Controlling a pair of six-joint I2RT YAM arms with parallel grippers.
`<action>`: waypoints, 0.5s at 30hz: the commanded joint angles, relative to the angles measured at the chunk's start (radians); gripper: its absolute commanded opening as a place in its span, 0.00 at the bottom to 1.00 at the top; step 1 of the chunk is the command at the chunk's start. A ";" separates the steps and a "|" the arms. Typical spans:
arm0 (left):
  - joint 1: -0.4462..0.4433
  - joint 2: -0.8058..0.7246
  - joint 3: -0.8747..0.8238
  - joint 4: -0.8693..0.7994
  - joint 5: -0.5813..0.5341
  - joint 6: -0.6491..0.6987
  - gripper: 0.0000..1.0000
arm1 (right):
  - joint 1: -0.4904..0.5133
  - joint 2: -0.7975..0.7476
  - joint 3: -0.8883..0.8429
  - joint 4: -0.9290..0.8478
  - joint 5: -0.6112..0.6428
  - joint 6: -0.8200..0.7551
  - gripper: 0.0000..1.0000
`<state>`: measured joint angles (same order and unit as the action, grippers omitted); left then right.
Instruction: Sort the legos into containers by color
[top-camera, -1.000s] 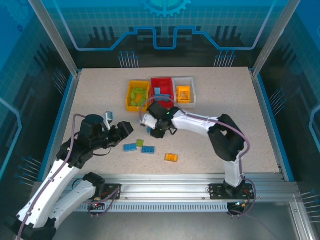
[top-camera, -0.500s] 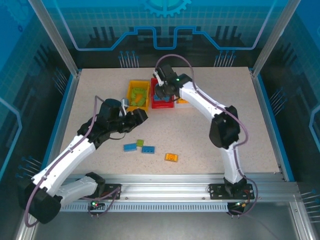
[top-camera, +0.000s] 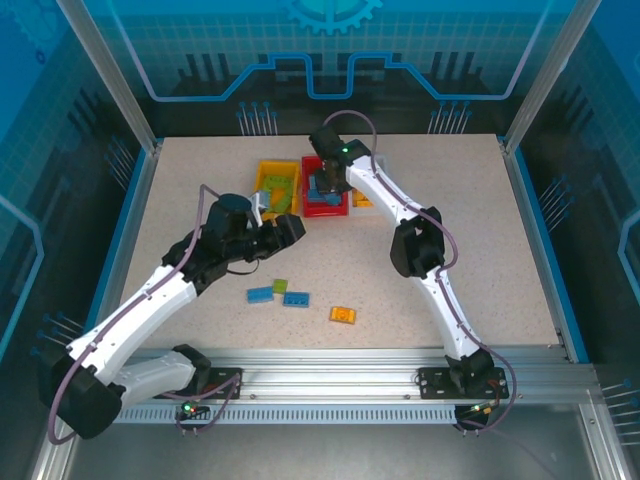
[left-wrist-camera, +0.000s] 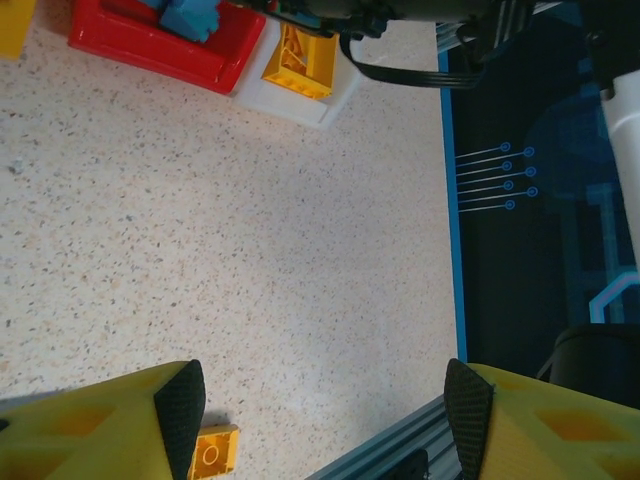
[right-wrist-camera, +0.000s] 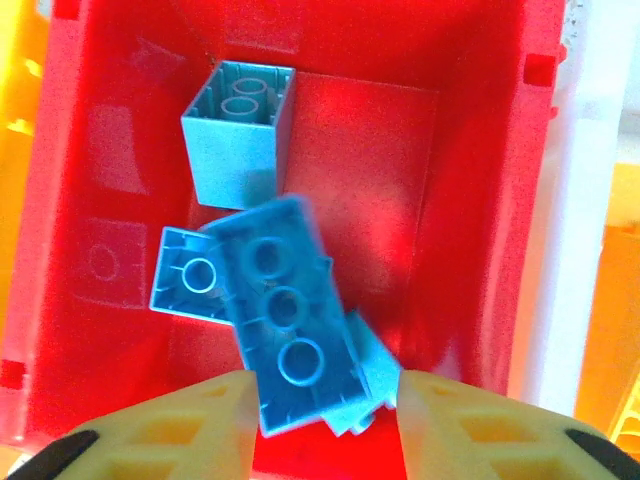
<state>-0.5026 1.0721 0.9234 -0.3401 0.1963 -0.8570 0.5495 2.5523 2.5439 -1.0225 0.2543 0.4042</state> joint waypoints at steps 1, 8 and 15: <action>-0.013 -0.041 -0.041 -0.022 -0.016 0.018 0.68 | 0.022 -0.060 0.028 0.011 0.003 -0.027 0.48; -0.026 -0.057 -0.069 -0.047 -0.030 0.029 0.68 | 0.067 -0.198 -0.041 0.046 0.051 -0.037 0.47; -0.039 -0.088 -0.047 -0.219 -0.125 0.063 0.68 | 0.144 -0.579 -0.475 0.317 0.125 -0.130 0.48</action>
<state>-0.5343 1.0164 0.8658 -0.4374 0.1425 -0.8310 0.6586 2.1338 2.2044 -0.8566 0.3347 0.3347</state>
